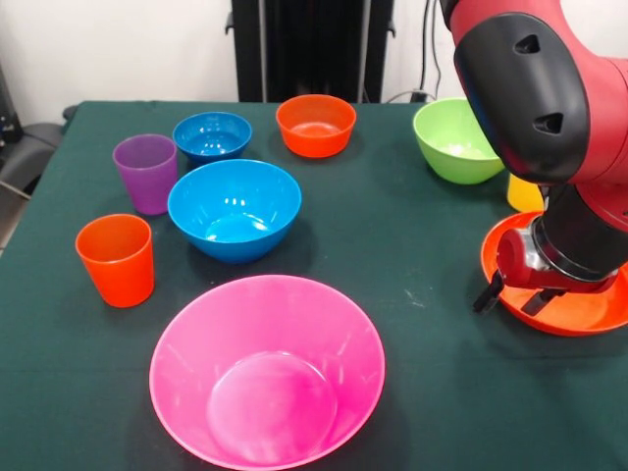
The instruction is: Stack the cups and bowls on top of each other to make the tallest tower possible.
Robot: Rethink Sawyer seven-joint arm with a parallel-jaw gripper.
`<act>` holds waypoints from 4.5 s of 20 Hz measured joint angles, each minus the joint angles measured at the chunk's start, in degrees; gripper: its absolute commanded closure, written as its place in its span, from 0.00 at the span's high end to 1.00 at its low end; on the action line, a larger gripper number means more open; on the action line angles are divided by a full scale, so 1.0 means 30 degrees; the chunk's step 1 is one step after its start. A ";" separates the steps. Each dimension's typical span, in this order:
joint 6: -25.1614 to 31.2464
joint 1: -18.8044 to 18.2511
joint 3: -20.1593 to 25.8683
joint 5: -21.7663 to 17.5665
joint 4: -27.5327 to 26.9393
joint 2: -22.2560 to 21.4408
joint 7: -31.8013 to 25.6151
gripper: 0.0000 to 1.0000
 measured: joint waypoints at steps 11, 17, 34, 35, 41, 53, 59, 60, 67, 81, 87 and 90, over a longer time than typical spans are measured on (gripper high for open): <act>0.0026 0.0000 -0.0089 0.0295 -0.0057 -0.0024 -0.0004 0.00; 0.0028 0.0000 -0.0223 0.0558 -0.0097 -0.0008 -0.0004 0.00; 0.0024 -0.0002 -0.0330 0.0702 -0.0097 0.0035 -0.0004 0.00; 0.0024 -0.0004 -0.0335 0.0724 -0.0097 0.0027 -0.0004 0.00; 0.0024 -0.0028 -0.0357 0.0882 -0.0094 -0.0110 -0.0004 0.00; 0.0020 -0.0207 -0.0442 0.1432 -0.0091 -0.1034 -0.0004 0.00; 0.0020 -0.0258 -0.0525 0.1515 -0.0089 -0.1569 -0.0004 0.00; 0.0020 -0.0276 -0.0539 0.1515 -0.0089 -0.1638 -0.0004 0.00; 0.0020 -0.0471 -0.0659 0.1519 -0.0047 -0.1930 0.0000 0.00; 0.0020 -0.0744 -0.0959 0.1515 0.0434 -0.2122 0.0000 0.00; 0.0020 -0.0761 -0.0967 0.1515 0.0434 -0.2097 0.0000 0.00; 0.0020 -0.0761 -0.0967 0.1519 0.0434 -0.2106 0.0000 0.00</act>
